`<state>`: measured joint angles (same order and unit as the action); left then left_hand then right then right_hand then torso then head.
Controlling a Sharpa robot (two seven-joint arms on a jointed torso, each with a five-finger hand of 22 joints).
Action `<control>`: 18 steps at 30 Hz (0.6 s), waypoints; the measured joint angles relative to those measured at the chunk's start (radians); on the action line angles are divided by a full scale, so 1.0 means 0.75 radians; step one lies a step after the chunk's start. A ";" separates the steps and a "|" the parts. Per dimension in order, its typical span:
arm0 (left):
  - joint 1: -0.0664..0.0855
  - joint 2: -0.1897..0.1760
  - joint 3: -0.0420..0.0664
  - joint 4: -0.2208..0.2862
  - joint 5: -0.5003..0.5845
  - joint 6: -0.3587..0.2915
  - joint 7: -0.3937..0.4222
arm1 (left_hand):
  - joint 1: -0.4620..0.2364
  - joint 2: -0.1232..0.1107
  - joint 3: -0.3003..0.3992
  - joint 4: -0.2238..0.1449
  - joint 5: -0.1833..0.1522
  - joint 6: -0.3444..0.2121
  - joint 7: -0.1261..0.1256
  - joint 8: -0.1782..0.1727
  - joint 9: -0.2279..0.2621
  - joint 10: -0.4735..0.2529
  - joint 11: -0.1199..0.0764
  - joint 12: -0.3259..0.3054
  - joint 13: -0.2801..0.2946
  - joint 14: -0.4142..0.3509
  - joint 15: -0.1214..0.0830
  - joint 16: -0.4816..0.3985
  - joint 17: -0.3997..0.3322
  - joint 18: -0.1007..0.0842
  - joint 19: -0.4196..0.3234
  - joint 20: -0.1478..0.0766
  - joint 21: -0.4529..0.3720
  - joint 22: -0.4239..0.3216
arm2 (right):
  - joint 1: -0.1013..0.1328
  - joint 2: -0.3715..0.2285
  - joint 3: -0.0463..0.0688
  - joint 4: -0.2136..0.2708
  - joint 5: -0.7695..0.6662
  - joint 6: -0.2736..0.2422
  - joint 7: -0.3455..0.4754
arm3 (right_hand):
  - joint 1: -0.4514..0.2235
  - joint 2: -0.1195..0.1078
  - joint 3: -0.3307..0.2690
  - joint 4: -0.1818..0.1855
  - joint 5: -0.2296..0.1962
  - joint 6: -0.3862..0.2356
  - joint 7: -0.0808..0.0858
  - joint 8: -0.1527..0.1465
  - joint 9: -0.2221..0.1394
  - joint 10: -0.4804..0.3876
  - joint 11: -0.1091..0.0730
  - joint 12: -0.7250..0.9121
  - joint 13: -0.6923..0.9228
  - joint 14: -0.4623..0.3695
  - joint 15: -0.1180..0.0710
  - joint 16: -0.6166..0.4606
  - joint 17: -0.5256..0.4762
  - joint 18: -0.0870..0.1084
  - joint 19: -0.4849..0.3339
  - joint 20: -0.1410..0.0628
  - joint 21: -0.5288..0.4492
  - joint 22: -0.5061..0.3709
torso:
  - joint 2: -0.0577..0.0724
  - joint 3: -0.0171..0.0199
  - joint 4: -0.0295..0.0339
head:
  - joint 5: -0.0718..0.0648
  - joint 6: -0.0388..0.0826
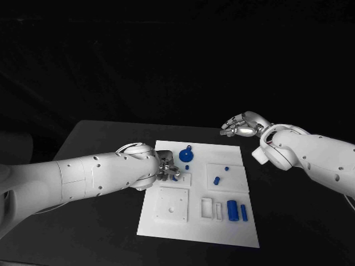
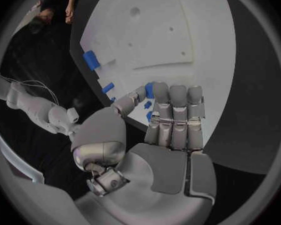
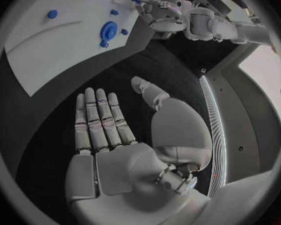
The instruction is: Assemble the parts on the task board
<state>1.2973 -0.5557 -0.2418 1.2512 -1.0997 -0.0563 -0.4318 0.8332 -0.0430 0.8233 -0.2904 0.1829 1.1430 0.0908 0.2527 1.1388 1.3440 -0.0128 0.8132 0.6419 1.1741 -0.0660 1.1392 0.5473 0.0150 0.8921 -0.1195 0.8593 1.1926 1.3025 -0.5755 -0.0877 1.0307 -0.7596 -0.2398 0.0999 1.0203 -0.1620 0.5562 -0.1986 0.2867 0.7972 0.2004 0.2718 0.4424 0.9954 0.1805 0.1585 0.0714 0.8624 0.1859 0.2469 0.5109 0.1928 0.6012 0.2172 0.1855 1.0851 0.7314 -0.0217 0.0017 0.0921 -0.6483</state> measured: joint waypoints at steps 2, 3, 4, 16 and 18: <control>-0.003 0.001 0.001 -0.003 0.000 0.000 0.000 | 0.000 0.000 0.000 0.000 0.000 0.000 0.000 0.000 0.002 0.000 0.000 0.000 0.001 0.000 0.000 0.000 0.001 0.000 0.000 0.000 0.000 0.000 | 0.000 0.001 0.000 -0.001 0.000 0.000 0.000 | 0.000 0.000 0.000 0.000 0.000 0.000 0.000 0.000 0.000 0.000 0.000 -0.002 0.000 0.000 0.000 0.000 0.000 0.000 -0.002 -0.002 0.000 0.000 | 0.000 0.0003 -0.0003 | 0.000 0.000; -0.003 0.002 0.001 -0.004 0.000 0.000 0.001 | 0.000 0.000 0.000 0.000 0.001 0.000 0.000 0.000 0.007 0.002 -0.002 0.000 0.001 0.001 0.000 0.000 0.001 0.000 0.000 0.000 0.000 0.000 | 0.000 0.001 0.000 0.000 0.000 0.000 0.000 | 0.000 0.000 -0.004 0.004 0.000 0.000 0.000 0.000 -0.001 0.000 0.000 -0.005 0.000 -0.001 0.001 0.000 -0.002 0.000 -0.005 0.001 0.000 0.000 | 0.000 0.0003 -0.0004 | 0.000 0.000; -0.004 0.002 0.002 -0.005 0.000 0.000 0.001 | 0.000 0.000 0.000 0.000 0.008 0.000 0.000 0.000 0.008 0.002 -0.002 0.000 0.001 0.001 -0.001 0.000 0.001 0.000 0.000 0.000 0.000 0.000 | 0.000 0.001 0.000 0.000 0.000 0.000 0.000 | 0.000 0.000 -0.004 0.004 0.000 0.000 0.000 0.000 -0.001 0.000 0.000 -0.005 0.000 -0.003 0.003 0.000 -0.002 0.000 -0.007 0.003 -0.005 0.001 | 0.000 0.0004 -0.0005 | 0.000 0.000; -0.007 0.005 0.002 -0.004 -0.001 -0.012 0.004 | 0.000 0.000 -0.008 0.000 0.029 0.005 -0.005 0.000 0.008 0.004 -0.005 0.000 0.002 0.007 -0.002 0.000 0.001 0.000 0.000 0.000 0.000 0.001 | 0.000 0.001 0.000 0.000 0.001 0.000 0.000 | 0.000 0.000 -0.004 0.004 0.000 0.000 0.000 0.000 -0.003 0.000 0.000 -0.010 -0.001 -0.005 0.005 0.000 -0.005 0.000 -0.007 0.003 -0.005 0.004 | 0.000 0.0009 -0.0012 | -0.007 0.000; -0.008 0.004 0.002 -0.001 -0.003 -0.017 0.004 | 0.000 0.000 -0.008 0.000 0.029 0.005 -0.005 0.000 0.008 0.004 -0.005 0.000 0.003 0.008 -0.002 0.000 0.001 0.000 0.000 0.000 0.000 0.002 | 0.000 0.001 0.000 0.000 0.001 0.000 0.000 | 0.000 0.000 -0.004 0.004 0.000 0.000 0.000 0.000 -0.003 0.000 0.000 -0.010 -0.001 -0.005 0.005 0.000 -0.007 0.000 -0.006 0.003 -0.005 0.006 | 0.000 0.0009 -0.0005 | -0.007 0.002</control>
<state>1.2911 -0.5526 -0.2402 1.2505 -1.1017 -0.0688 -0.4287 0.8331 -0.0430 0.8176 -0.2903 0.2049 1.1464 0.0872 0.2524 1.1448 1.3472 -0.0164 0.8132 0.6438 1.1798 -0.0678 1.1392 0.5482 0.0149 0.8920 -0.1194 0.8593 1.1943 1.3025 -0.5748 -0.0877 1.0306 -0.7585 -0.2399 0.0999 1.0203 -0.1620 0.5534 -0.1958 0.2867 0.7973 0.2003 0.2718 0.4404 0.9954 0.1805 0.1507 0.0705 0.8589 0.1894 0.2470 0.5060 0.1928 0.5964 0.2195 0.1817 1.0895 0.7315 -0.0210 0.0013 0.0871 -0.6471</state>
